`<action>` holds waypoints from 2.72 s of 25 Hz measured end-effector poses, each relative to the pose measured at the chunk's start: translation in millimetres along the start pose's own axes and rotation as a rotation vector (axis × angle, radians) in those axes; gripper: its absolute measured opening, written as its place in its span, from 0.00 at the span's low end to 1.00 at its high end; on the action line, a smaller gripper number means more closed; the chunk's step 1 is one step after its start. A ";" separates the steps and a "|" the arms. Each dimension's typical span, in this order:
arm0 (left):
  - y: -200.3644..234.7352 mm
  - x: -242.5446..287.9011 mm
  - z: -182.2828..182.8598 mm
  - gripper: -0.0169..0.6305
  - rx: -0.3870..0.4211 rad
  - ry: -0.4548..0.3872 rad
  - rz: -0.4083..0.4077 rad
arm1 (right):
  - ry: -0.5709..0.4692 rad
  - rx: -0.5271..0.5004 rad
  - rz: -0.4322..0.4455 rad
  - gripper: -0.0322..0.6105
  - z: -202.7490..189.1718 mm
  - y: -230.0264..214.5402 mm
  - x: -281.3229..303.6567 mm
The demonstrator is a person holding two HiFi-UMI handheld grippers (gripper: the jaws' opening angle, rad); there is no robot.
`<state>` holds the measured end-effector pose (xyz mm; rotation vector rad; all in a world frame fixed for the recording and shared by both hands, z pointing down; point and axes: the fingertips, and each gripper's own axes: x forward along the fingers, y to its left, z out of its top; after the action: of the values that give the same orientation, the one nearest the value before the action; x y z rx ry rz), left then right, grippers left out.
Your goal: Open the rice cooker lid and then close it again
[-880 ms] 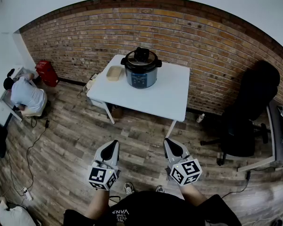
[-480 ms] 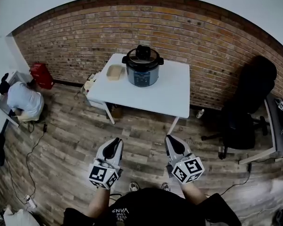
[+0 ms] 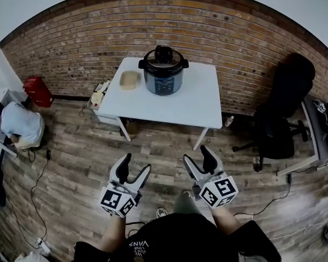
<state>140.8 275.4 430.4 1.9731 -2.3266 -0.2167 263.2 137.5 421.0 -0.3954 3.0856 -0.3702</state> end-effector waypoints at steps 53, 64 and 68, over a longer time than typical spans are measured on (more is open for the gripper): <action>285.8 347.0 22.6 0.63 0.061 0.160 -0.356 | 0.005 0.079 -0.362 0.73 9.9 -157.9 344.5; 295.5 415.2 44.1 0.63 0.163 0.145 -0.589 | -0.045 0.106 -0.511 0.73 5.9 -149.5 349.0; 285.5 446.5 46.8 0.63 0.208 0.146 -0.616 | -0.040 0.109 -0.489 0.73 5.1 -158.9 347.7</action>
<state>-218.4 -116.9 417.7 2.6544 -1.6505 0.1387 -33.9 -99.9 460.6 -1.1384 2.8776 -0.5212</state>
